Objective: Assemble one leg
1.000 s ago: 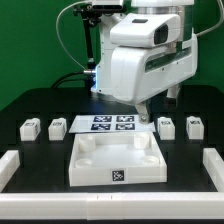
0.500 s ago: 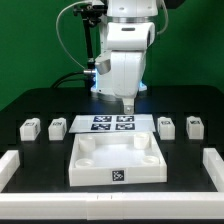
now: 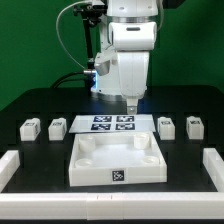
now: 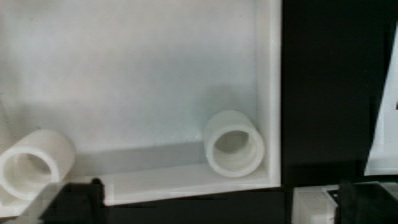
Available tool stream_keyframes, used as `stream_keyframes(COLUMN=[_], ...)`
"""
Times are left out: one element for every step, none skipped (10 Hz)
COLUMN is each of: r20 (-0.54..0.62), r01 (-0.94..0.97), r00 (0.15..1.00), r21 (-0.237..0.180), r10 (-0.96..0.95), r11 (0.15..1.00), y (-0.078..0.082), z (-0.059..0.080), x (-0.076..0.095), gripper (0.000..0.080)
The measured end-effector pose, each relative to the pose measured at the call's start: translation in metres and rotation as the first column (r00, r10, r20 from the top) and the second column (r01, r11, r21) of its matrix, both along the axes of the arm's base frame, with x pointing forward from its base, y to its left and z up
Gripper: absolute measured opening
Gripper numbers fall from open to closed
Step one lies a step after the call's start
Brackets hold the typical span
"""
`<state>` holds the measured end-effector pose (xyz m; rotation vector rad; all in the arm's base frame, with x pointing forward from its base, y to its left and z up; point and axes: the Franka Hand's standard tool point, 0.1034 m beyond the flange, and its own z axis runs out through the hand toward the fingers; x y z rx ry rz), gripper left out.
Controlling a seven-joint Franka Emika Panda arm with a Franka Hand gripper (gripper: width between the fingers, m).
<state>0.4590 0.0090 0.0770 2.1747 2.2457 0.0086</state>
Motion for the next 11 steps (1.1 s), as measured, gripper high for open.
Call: stream_keyframes(r20=[-0.014, -0.017, -0.023, -0.031, -0.042, -0.047, -0.047, -0.047, -0.047, -0.047, -0.048], r01=[0.003, 0.008, 0.014, 0.019, 0.024, 0.03, 0.032, 0.032, 0.033, 0.033, 0.033], r00=[1.0, 1.0, 1.0, 0.999, 0.999, 0.998, 0.998, 0.998, 0.998, 0.998, 0.998], r21=[0.004, 0.01, 0.015, 0.017, 0.019, 0.019, 0.019, 0.019, 0.019, 0.019, 0.019], r10=[-0.003, -0.008, -0.014, -0.019, -0.023, -0.029, -0.031, -0.031, -0.032, -0.032, -0.032], r11=[1.0, 1.0, 1.0, 1.0, 1.0, 0.999, 0.999, 0.999, 0.999, 0.999, 0.999], y=[-0.011, -0.021, -0.027, -0.029, -0.03, -0.032, -0.032, -0.032, -0.032, -0.032, -0.032], z=[-0.021, -0.039, -0.05, -0.057, -0.063, -0.065, -0.065, -0.065, -0.065, -0.065, -0.066], x=[-0.013, -0.015, -0.015, -0.017, -0.019, -0.021, -0.021, -0.021, -0.021, -0.021, -0.021], gripper=[0.065, 0.065, 0.065, 0.065, 0.065, 0.065, 0.0607, 0.0607, 0.047, 0.0321, 0.0321])
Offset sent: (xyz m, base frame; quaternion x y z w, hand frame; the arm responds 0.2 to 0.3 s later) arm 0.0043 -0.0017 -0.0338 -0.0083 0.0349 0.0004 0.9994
